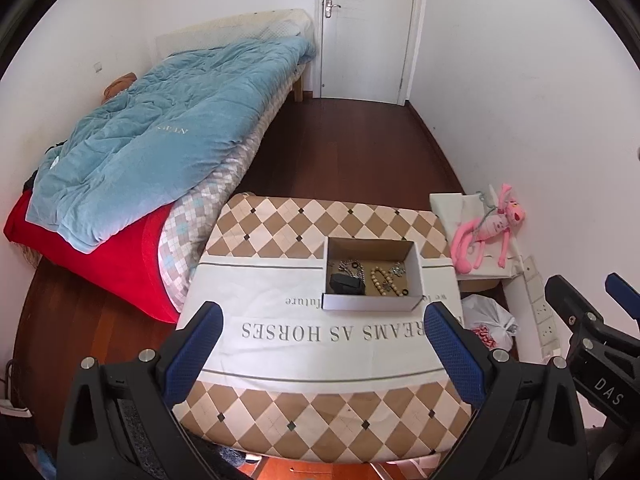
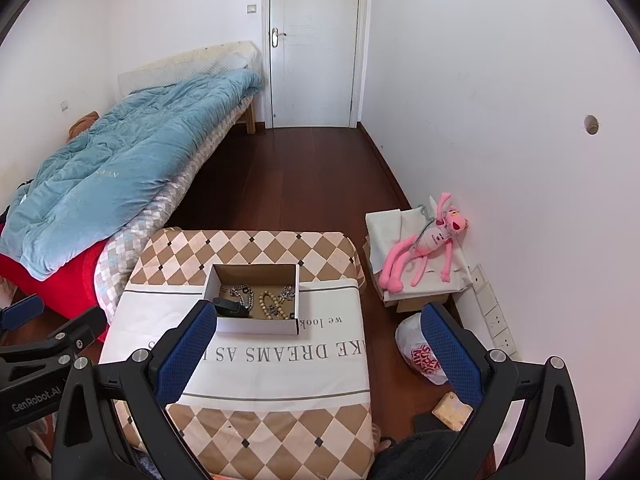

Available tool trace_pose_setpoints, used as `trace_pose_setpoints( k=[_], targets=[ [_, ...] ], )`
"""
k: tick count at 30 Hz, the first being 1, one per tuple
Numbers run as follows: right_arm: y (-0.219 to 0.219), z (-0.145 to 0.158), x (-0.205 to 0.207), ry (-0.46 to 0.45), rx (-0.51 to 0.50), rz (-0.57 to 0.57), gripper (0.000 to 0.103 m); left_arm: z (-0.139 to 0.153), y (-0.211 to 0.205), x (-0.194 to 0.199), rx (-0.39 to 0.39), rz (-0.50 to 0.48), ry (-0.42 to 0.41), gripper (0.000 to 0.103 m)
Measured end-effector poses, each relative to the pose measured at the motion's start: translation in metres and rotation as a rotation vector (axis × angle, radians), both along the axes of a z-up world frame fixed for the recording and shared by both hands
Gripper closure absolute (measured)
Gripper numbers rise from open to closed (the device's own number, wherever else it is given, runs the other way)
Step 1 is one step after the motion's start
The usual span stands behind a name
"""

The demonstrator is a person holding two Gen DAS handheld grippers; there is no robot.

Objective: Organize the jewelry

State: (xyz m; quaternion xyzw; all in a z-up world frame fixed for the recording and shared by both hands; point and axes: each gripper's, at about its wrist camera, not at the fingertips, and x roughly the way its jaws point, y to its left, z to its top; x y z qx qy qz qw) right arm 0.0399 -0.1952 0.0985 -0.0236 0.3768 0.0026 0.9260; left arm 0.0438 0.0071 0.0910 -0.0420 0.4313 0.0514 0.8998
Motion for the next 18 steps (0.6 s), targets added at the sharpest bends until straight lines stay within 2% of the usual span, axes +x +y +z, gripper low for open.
trace_pose_setpoints(
  k=[11,18],
  targets=[
    [0.007,-0.035,0.055,0.112,-0.018,-0.005,0.0,-0.025,0.002,0.047,0.012,0.003,0.091,0.0],
    [0.007,-0.048,0.074,0.157,-0.024,-0.013,0.0,-0.043,0.002,0.065,0.004,0.002,0.152,0.0]
  ],
)
